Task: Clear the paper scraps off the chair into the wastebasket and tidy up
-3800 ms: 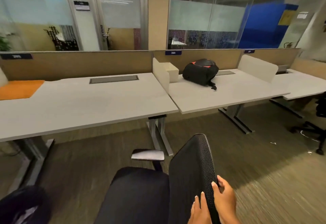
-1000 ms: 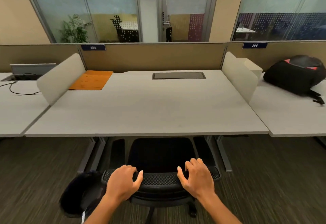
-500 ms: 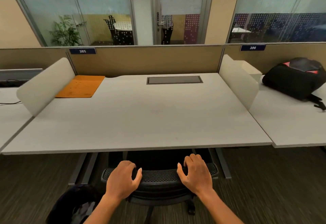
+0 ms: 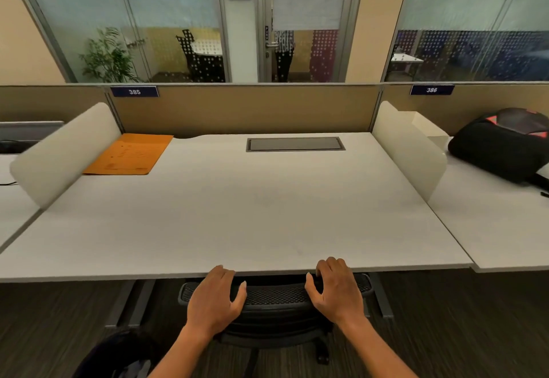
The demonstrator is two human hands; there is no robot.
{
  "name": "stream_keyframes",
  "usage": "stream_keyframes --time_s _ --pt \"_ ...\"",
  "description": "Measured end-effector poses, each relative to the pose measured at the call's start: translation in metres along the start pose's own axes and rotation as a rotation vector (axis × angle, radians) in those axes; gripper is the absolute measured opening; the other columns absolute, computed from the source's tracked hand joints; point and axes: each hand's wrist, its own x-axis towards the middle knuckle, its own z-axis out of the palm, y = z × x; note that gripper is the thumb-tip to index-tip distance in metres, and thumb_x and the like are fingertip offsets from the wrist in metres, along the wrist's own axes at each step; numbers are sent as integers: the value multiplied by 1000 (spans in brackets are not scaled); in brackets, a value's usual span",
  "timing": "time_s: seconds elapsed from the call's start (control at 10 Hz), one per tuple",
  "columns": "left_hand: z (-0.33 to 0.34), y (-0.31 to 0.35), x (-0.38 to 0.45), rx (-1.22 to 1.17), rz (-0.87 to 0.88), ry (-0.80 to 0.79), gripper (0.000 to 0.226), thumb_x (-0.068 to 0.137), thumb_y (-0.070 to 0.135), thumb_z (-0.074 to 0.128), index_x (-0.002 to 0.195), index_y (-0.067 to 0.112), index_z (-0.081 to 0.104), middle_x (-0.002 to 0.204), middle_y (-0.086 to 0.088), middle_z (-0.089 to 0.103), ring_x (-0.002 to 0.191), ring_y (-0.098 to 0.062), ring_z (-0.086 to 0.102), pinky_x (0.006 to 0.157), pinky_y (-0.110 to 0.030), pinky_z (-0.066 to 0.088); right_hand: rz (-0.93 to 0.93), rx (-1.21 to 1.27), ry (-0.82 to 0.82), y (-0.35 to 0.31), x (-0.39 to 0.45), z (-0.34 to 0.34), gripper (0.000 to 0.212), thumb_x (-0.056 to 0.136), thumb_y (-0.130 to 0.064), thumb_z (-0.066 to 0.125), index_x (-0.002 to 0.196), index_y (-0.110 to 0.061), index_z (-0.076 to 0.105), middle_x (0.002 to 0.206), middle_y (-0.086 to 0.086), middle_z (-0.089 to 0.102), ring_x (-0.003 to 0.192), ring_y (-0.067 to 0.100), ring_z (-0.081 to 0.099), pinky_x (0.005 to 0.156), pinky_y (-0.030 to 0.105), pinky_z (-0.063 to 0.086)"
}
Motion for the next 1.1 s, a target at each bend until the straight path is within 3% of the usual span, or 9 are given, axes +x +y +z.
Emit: stream_keyframes --time_s 0.2,0.4,0.5,0.7,1.1 --pt "8 -1 22 13 -4 -35 52 88 57 40 110 18 66 109 3 67 108 -15 63 82 -28 55 9 -10 -18 7 13 5 32 86 -50 46 82 -20 55 77 -6 50 75 15 45 66 29 45" --pt "12 -2 24 54 15 -41 51 87 57 39 97 17 69 92 4 69 91 -14 66 71 -27 56 8 -2 -13 10 12 10 30 85 -49 48 84 -20 57 79 -6 52 75 13 46 64 28 45" --pt "10 -2 24 49 17 -41 57 87 61 35 105 18 68 98 4 69 95 -13 65 77 -26 55 5 -19 -26 9 12 9 32 85 -50 46 85 -21 58 79 -6 53 75 13 47 64 28 45" --pt "0 5 23 13 -47 -106 68 90 65 31 134 17 51 134 -2 57 130 -19 48 117 -36 29 6 -14 -55 4 13 1 35 88 -50 45 91 -22 65 90 -6 62 86 16 56 73 30 47" --pt "-42 21 -23 32 -71 -79 81 89 71 21 152 20 20 163 -2 15 151 -18 7 121 -35 3 -35 132 26 -35 -18 -31 33 92 -43 53 112 -19 65 110 -2 65 102 15 60 87 30 52"
